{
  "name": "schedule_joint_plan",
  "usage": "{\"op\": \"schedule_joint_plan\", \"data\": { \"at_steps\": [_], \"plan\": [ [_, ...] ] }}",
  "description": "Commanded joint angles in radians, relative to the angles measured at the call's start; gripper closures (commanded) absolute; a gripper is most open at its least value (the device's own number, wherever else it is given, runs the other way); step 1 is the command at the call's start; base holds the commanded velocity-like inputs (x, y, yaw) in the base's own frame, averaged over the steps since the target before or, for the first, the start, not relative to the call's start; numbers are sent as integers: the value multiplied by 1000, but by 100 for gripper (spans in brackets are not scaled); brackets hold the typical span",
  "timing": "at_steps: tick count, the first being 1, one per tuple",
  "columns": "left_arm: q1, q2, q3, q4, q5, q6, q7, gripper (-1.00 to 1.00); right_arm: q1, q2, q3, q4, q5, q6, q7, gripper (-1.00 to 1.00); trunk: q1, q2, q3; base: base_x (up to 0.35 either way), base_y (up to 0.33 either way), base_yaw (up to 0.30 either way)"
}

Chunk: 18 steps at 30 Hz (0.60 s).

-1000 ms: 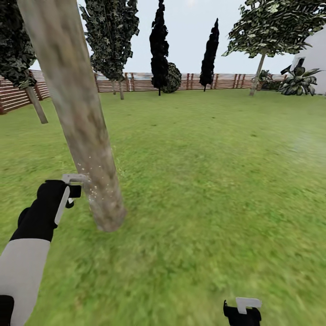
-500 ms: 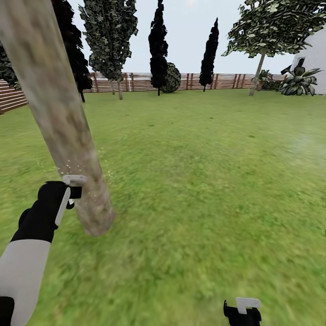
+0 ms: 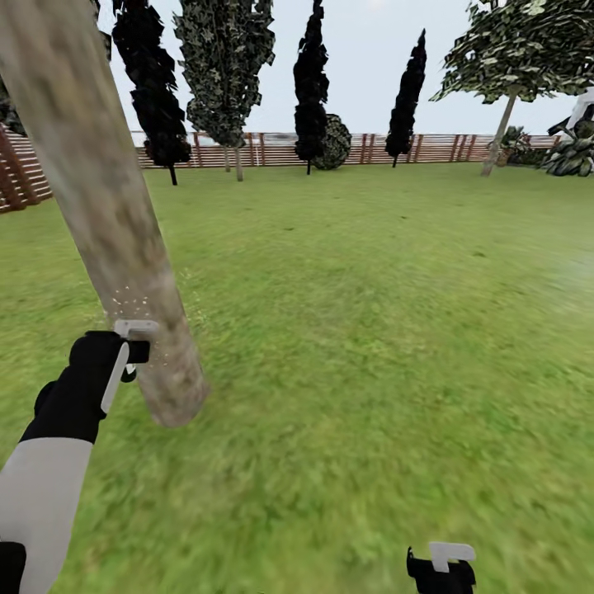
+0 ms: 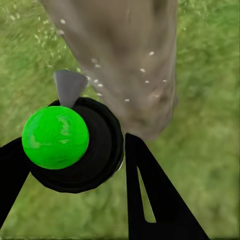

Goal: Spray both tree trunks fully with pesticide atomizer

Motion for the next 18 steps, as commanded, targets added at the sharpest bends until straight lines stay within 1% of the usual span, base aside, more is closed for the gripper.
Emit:
{"op": "schedule_joint_plan", "data": {
  "at_steps": [1, 3, 6, 7, 11, 12, 13, 15, 18],
  "plan": [
    [0, -1, 1, 0, -2, 0, 0, 100, 0, 0, 0, 0, 0, 0, 0, -100, 0, 0, 0, 0, -273, 277],
    [1, 0, 3, 7, 0, -2, 0, 100, 0, 0, 0, 0, 0, 0, 0, -100, 0, 0, 0, 0, -273, 278],
    [6, 25, 12, 16, -1, -4, 0, 100, 0, 0, 0, 0, 0, 0, 0, -100, 0, 0, 0, 0, -273, 278],
    [15, 24, 6, 17, 3, -7, 0, 100, 0, 0, 0, 0, 0, 0, 0, -100, 0, 0, 0, 0, -273, 278],
    [26, -78, 2, 18, 3, -10, 2, 100, 0, 0, 0, 0, 0, 0, 0, -100, 0, 0, 0, 0, -273, 278],
    [26, -91, 0, 18, 2, -10, 2, 100, 0, 0, 0, 0, 0, 0, 0, -100, 0, 0, 0, 0, -273, 277],
    [26, -92, -1, 18, 2, -10, 2, 100, 0, 0, 0, 0, 0, 0, 0, -100, 0, 0, 0, 0, -273, 277],
    [26, -80, 5, 19, 1, -11, 2, 100, 0, 0, 0, 0, 0, 0, 0, -100, 0, 0, 0, 0, -273, 277],
    [27, 26, 12, 25, 1, -9, 13, 100, 0, 0, 0, 0, 0, 0, 0, -100, 0, 0, 0, 0, -273, 278]
  ]
}}
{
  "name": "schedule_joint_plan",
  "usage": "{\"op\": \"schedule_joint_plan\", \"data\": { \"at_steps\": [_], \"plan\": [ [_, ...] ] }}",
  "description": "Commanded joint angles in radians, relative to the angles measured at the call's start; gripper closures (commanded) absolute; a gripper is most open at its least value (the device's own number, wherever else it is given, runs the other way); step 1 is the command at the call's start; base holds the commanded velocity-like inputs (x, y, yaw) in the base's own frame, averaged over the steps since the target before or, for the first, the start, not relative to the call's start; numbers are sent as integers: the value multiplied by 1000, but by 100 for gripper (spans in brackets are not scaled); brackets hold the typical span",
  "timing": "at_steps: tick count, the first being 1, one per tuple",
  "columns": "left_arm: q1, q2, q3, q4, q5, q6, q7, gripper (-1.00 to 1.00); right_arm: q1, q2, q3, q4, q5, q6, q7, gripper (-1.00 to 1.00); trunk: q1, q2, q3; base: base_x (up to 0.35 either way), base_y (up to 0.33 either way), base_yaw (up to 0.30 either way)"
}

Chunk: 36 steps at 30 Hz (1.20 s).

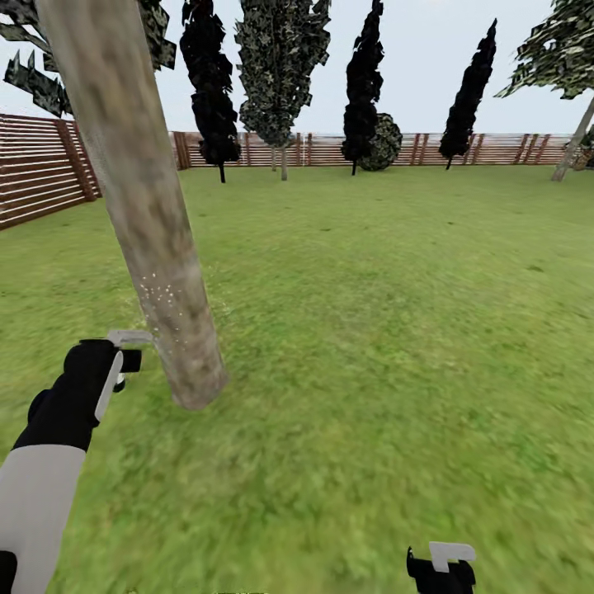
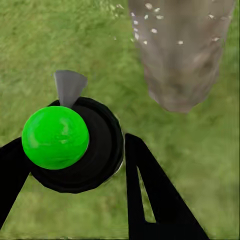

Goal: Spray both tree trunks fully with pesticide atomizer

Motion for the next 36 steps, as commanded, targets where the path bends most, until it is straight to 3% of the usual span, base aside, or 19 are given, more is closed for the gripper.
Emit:
{"op": "schedule_joint_plan", "data": {
  "at_steps": [1, 3, 4, 5, 10, 13, 15, 18, 21, 25, 29, 36],
  "plan": [
    [1, 16, -1, 14, 13, -3, 1, 100, 0, 0, 0, 0, 0, 0, 0, -100, 0, 0, 0, 0, -273, 278],
    [1, 14, -7, 72, 16, -8, 5, 100, 0, 0, -1, 0, 0, 0, 0, -100, 0, 0, 0, 0, -273, 206],
    [1, -12, -9, 105, 14, -10, 6, 100, 0, 0, -1, 0, 0, 0, 0, -100, 0, 0, 0, 0, -273, 39],
    [1, -29, -9, 115, 13, -10, 6, 100, 0, 0, -1, 0, 0, 0, 0, -100, 0, 0, 0, 0, -273, 13],
    [1, -56, -9, 118, 14, -15, 6, 100, 0, -2, -1, 0, 0, 0, 0, -100, 0, 0, 0, 0, -273, 2],
    [1, -51, -9, 118, 12, -15, 6, 100, 0, -2, -1, 0, 0, 0, 0, -100, 0, 0, 0, 0, -273, 0],
    [1, -34, -3, 119, 10, -15, 10, 100, 0, -2, -1, 0, 0, 0, 0, -100, 0, 0, 0, 0, -273, 0],
    [2, -16, -3, 123, 11, -15, 57, 100, 0, -2, -1, 0, 0, 0, 0, -100, 0, 0, 0, 0, -273, 0],
    [3, -28, -10, 132, 15, -16, 73, 100, 0, -2, -1, 0, 0, 0, 0, -100, 0, 0, 0, 0, -273, 0],
    [3, -64, -11, 133, 17, -26, 74, 100, 0, 0, 0, 0, 0, 0, 0, -100, 0, 0, 0, 0, -273, 1],
    [3, -62, -12, 132, 14, -26, 74, 100, 0, 0, -1, 0, 0, 0, 0, -100, 0, 0, 0, 0, -273, 180],
    [2, -35, -4, 132, 11, -26, 74, 100, 0, 0, 0, 0, 0, 0, 0, -100, 0, 0, 0, 63, -260, 275]
  ]
}}
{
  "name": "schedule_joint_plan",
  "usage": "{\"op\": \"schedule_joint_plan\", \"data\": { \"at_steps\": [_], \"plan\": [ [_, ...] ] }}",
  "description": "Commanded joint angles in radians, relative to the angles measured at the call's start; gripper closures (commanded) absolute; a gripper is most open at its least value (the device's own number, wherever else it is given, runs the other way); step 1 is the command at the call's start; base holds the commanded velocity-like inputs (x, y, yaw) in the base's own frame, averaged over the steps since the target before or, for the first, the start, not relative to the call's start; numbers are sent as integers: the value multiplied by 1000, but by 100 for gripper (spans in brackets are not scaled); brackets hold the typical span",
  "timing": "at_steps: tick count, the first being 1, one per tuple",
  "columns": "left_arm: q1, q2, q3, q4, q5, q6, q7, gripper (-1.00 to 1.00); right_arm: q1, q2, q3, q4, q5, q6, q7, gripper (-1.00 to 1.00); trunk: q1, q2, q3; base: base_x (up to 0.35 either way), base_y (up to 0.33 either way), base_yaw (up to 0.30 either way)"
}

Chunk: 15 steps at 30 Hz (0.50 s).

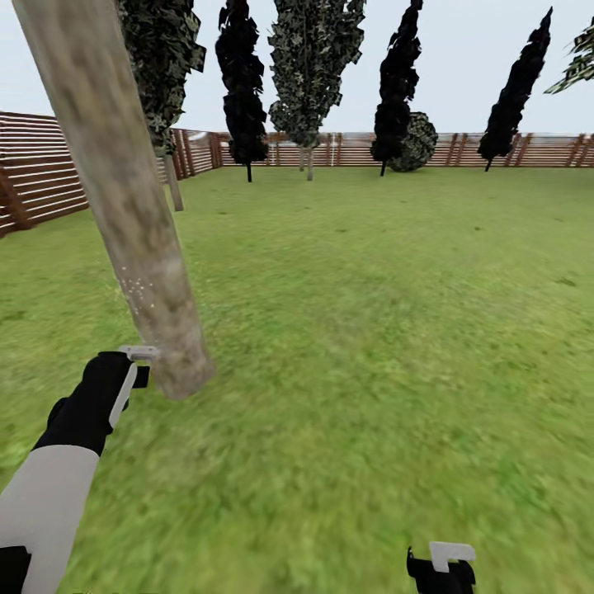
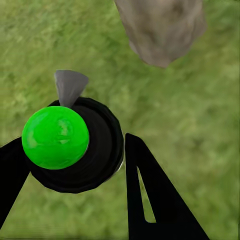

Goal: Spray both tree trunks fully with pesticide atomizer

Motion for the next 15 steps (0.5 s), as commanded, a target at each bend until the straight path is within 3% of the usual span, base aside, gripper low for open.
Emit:
{"op": "schedule_joint_plan", "data": {
  "at_steps": [1, 11, 15],
  "plan": [
    [0, -1, -1, 0, -2, 0, 1, 100, 0, 0, 0, 0, 0, 0, 0, -100, 0, 0, 0, 218, -199, 236],
    [1, -10, -8, 1, -3, -1, 2, 100, 0, -2, -1, 0, 0, 0, 0, -100, 0, 0, 0, 273, -170, 18],
    [12, -1, -3, 2, -4, 0, 1, 100, 0, -2, -1, 0, 0, 0, 0, -100, 0, 0, 0, 278, -168, 0]
  ]
}}
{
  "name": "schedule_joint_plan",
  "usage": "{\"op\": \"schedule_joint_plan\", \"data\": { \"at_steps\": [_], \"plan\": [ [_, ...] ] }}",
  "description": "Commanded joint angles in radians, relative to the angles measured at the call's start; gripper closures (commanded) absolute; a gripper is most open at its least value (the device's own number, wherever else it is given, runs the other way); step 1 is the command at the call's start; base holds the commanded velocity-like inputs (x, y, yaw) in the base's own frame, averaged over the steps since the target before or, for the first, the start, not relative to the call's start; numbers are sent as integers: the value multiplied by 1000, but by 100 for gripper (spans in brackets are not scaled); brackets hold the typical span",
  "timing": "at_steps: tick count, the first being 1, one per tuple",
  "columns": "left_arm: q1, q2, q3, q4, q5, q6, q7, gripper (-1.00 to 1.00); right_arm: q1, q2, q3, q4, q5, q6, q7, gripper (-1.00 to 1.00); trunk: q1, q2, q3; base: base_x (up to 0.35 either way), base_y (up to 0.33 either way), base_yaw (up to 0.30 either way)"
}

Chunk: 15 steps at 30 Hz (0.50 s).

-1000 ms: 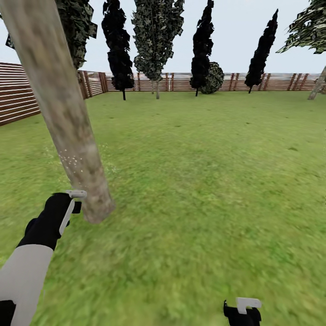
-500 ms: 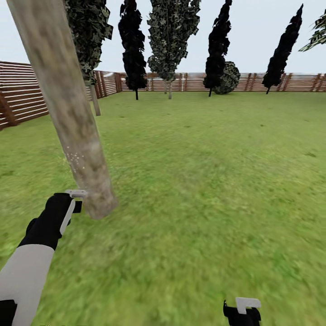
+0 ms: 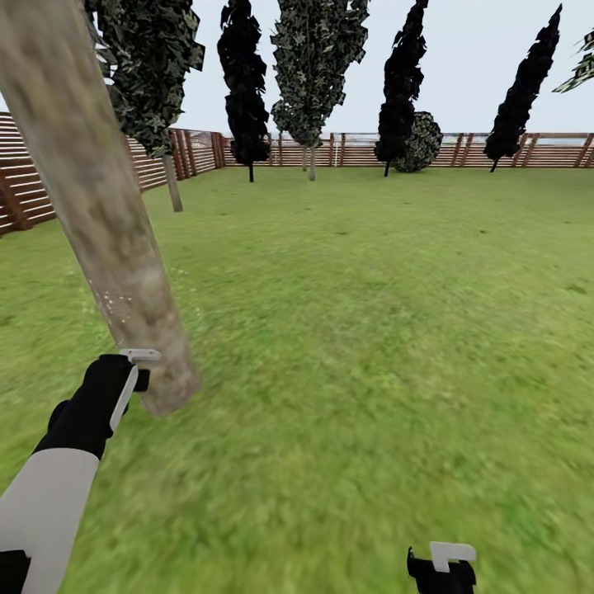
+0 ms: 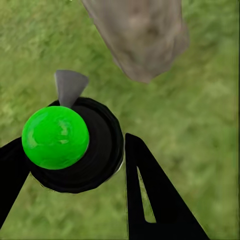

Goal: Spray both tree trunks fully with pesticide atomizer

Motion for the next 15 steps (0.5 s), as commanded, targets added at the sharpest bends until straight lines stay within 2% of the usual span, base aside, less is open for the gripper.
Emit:
{"op": "schedule_joint_plan", "data": {
  "at_steps": [1, 5, 10, 15],
  "plan": [
    [1, 1, 1, 0, -1, 0, 0, 100, 0, 0, 0, 0, 0, 0, 0, -100, 0, 0, 0, 278, -168, 0],
    [5, 8, 4, 6, -1, 0, 0, 100, 0, 1, 0, 0, 0, 0, 0, -100, 0, 0, 0, 278, -168, 73],
    [12, 8, -1, 15, -1, -4, 5, 100, 0, 2, 1, 0, 0, 0, 0, -100, 0, 0, 0, 278, -168, 263],
    [12, -5, -4, 14, 2, -6, 6, 100, 0, 2, 1, 0, 0, 0, 0, -100, 0, 0, 0, 278, -168, 276]
  ]
}}
